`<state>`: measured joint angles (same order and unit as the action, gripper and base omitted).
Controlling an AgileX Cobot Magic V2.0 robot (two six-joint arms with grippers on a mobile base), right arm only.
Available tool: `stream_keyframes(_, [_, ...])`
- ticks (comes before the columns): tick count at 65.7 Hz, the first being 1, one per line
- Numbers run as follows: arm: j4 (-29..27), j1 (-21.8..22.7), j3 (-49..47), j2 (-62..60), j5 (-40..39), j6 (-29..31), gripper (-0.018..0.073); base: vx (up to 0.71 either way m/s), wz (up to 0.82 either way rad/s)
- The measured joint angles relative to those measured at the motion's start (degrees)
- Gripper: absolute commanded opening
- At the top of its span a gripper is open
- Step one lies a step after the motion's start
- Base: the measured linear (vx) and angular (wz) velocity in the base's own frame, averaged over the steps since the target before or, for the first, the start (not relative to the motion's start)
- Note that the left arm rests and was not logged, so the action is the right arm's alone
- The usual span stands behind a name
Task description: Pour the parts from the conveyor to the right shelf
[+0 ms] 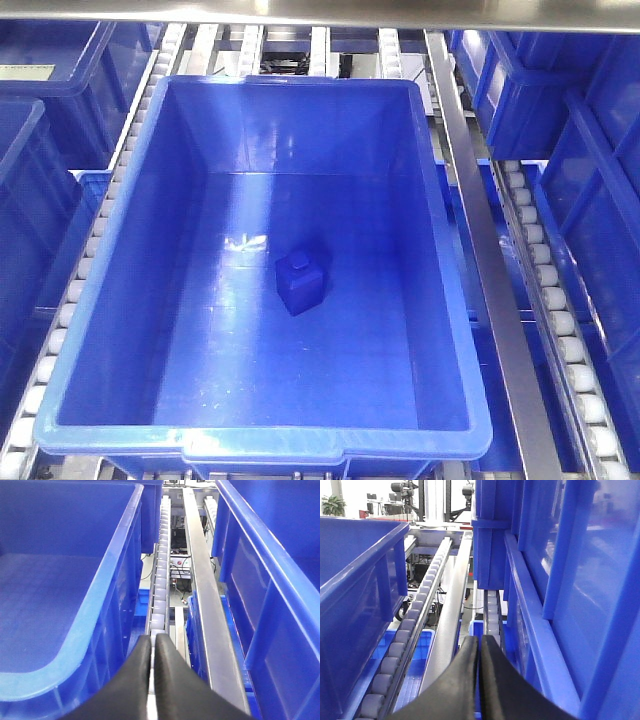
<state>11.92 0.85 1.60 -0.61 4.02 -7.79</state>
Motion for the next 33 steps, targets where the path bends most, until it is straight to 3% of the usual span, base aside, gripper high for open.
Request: stream_keyframes(33, [0.0, 0.0, 0.0, 0.0, 0.0, 0.0, -0.0005, 0.00, 0.00])
